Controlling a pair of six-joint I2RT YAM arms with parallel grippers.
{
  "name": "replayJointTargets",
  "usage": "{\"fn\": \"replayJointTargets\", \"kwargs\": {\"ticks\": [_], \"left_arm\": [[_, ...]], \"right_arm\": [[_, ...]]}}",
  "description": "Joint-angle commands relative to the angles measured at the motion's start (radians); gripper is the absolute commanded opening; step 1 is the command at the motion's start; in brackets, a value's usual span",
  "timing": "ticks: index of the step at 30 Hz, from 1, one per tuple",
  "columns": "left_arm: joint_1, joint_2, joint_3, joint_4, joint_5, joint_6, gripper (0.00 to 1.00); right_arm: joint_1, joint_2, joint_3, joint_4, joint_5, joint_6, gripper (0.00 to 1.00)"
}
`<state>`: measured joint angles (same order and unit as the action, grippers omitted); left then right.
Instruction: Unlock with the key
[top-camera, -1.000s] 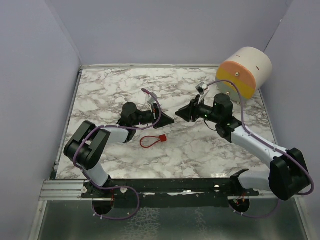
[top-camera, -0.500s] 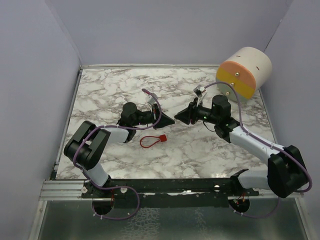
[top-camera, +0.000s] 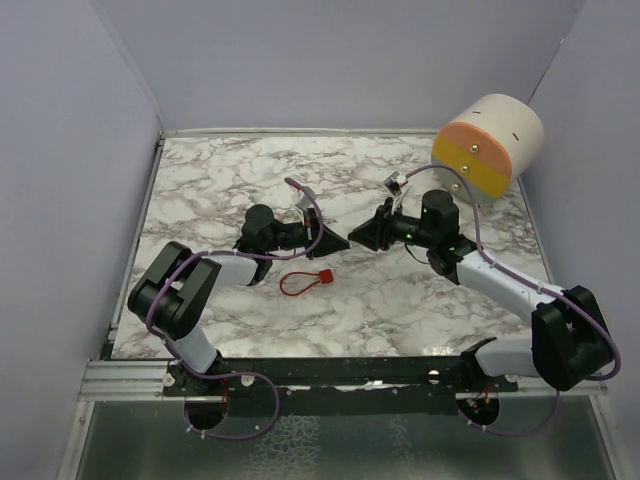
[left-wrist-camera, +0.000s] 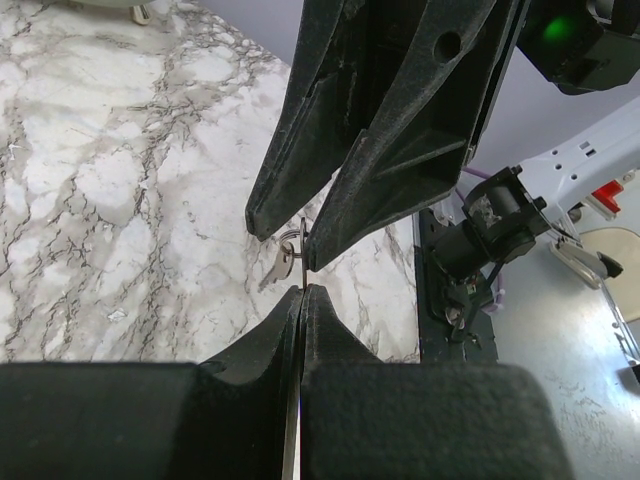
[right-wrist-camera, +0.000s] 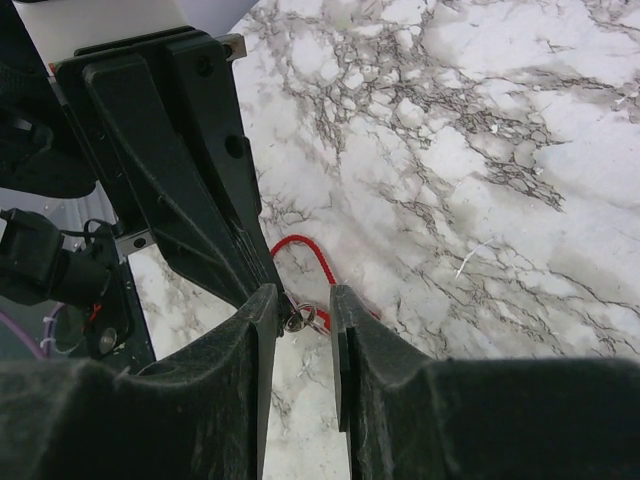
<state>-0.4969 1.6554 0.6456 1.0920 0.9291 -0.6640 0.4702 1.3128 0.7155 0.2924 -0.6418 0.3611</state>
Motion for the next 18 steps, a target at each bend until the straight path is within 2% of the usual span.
{"fn": "replayJointTargets", "kwargs": {"ticks": [1, 8, 13, 16, 18], "left_arm": [[0.002, -0.002, 0.025, 0.047, 0.033, -0.002, 0.00], [0.001, 0.000, 0.026, 0.048, 0.036, -0.001, 0.00], [-0.001, 0.004, 0.029, 0.048, 0.041, 0.000, 0.00], [-0.002, 0.007, 0.029, 0.048, 0.042, 0.000, 0.00], [-0.001, 0.009, 0.031, 0.048, 0.044, 0.000, 0.00]], "right_arm": [[-0.003, 0.009, 0.006, 0.028, -0.031, -0.017, 0.27], [-0.002, 0.014, 0.008, 0.025, -0.038, -0.022, 0.20], [-0.002, 0.017, 0.010, 0.024, -0.045, -0.025, 0.11], [-0.002, 0.019, 0.012, 0.021, -0.047, -0.028, 0.02], [-0.002, 0.016, 0.015, 0.018, -0.048, -0.030, 0.01]]}}
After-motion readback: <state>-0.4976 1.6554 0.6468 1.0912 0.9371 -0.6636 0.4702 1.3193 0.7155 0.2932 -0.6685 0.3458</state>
